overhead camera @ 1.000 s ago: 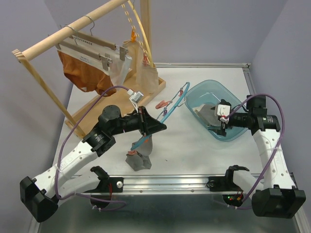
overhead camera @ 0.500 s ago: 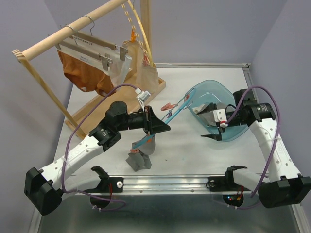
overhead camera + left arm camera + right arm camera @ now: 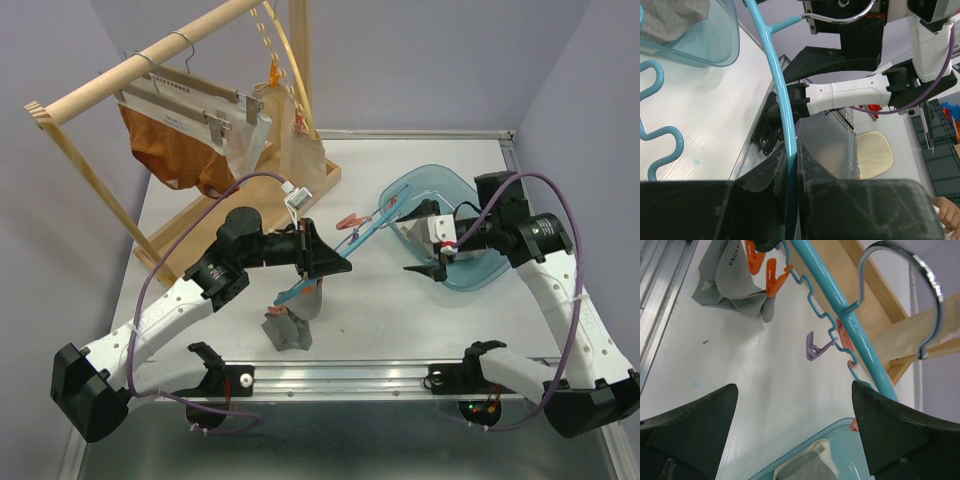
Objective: Remove the underwear clipped to the hanger
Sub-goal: Remove the underwear from the hanger.
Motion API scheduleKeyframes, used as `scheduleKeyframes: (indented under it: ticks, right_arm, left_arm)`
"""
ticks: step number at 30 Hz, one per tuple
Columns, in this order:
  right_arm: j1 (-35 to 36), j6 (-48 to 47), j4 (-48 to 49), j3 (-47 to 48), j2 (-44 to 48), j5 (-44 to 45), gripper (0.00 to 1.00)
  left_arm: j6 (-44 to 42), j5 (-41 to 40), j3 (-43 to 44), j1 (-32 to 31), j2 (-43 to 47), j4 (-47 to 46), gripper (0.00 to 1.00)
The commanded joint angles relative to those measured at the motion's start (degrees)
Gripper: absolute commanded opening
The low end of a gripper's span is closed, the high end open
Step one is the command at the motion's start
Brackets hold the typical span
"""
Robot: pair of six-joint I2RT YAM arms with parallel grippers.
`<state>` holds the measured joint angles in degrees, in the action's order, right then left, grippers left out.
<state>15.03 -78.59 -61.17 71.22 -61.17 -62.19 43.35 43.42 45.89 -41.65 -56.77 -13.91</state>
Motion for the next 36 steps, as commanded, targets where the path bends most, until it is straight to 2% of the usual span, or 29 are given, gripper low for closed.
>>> scheduleKeyframes:
  ticks: [1, 6, 15, 21, 35, 36]
  right_arm:
    - [0.18, 5.11, 5.09, 5.77, 2.02, 6.46, 1.00]
    - [0.18, 6.87, 8.87, 6.47, 1.76, 11.39, 1.00]
    - [0.18, 8.18, 10.01, 11.65, -6.77, 2.44, 1.00]
    - [0.53, 9.15, 9.93, 12.72, -9.32, -0.82, 0.95]
    - [6.07, 6.61, 9.93, 9.55, -9.85, 5.59, 0.63]
    - [6.15, 6.17, 9.84, 9.29, -9.76, 5.68, 0.51]
  left_arm:
    - [-1.17, 2.11, 2.80, -0.10, 2.10, -5.51, 0.00]
    - [-1.17, 2.37, 2.28, -0.10, 3.25, -5.25, 0.00]
    - [-0.81, 5.18, 2.80, -0.19, 3.07, -5.34, 0.00]
    - [-0.81, 5.54, 3.33, -0.28, 3.25, -5.42, 0.00]
    - [1.29, 6.33, 3.59, -0.54, 2.81, -7.80, 0.00]
    - [1.30, 6.50, 3.68, -0.63, 2.81, -7.97, 0.00]
